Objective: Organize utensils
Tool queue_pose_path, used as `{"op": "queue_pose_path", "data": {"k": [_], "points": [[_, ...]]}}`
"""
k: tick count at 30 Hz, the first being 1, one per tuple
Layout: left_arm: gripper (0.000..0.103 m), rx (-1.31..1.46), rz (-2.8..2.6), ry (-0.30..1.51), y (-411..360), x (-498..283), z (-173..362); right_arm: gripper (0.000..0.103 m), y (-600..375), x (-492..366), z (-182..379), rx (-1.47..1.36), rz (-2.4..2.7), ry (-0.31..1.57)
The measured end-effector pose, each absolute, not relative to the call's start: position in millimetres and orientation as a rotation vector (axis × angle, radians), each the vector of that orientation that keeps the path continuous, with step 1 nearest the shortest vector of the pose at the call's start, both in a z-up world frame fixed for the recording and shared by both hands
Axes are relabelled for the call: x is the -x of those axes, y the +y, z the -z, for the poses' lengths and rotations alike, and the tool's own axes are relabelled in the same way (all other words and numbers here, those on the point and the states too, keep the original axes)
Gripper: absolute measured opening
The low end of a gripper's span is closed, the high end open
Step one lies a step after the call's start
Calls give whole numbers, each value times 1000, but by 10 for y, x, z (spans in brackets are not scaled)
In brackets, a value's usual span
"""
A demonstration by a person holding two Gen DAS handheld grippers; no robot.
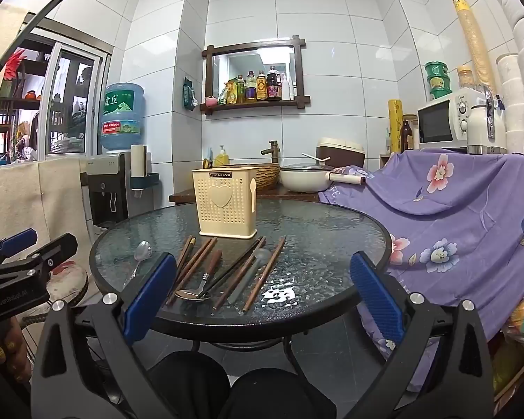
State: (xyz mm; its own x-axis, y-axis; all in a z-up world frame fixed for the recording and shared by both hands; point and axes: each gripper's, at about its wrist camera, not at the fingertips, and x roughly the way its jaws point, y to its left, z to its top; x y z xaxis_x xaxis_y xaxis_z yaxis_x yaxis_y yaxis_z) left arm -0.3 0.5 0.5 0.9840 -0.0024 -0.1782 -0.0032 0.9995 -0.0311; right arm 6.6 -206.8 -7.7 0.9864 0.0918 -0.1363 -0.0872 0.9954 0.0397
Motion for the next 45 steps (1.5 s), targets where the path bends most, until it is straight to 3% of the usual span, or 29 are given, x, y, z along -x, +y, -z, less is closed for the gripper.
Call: {"op": "queue_pose_path", "data": {"k": [45], "points": [[97, 31, 2, 188, 5, -30, 46, 98, -2081, -56, 78, -36, -95, 146]]}}
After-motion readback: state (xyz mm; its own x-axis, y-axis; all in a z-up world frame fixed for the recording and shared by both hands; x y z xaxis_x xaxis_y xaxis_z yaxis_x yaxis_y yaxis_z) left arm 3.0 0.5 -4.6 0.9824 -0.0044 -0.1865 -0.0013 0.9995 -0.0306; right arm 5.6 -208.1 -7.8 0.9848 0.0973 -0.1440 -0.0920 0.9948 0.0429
